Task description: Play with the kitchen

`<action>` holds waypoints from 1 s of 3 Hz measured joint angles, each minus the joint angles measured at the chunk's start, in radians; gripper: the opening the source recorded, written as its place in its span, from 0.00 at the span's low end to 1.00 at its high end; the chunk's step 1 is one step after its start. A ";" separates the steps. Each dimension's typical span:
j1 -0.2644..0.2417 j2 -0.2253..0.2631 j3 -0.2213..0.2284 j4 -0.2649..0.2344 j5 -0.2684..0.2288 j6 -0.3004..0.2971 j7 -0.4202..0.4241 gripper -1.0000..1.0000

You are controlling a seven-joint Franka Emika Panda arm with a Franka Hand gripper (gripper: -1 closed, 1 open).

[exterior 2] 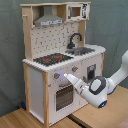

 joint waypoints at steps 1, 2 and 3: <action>-0.012 -0.051 0.001 0.056 0.000 0.033 0.068 1.00; -0.024 -0.097 0.001 0.106 0.000 0.059 0.141 1.00; -0.033 -0.125 0.001 0.126 0.000 0.063 0.236 1.00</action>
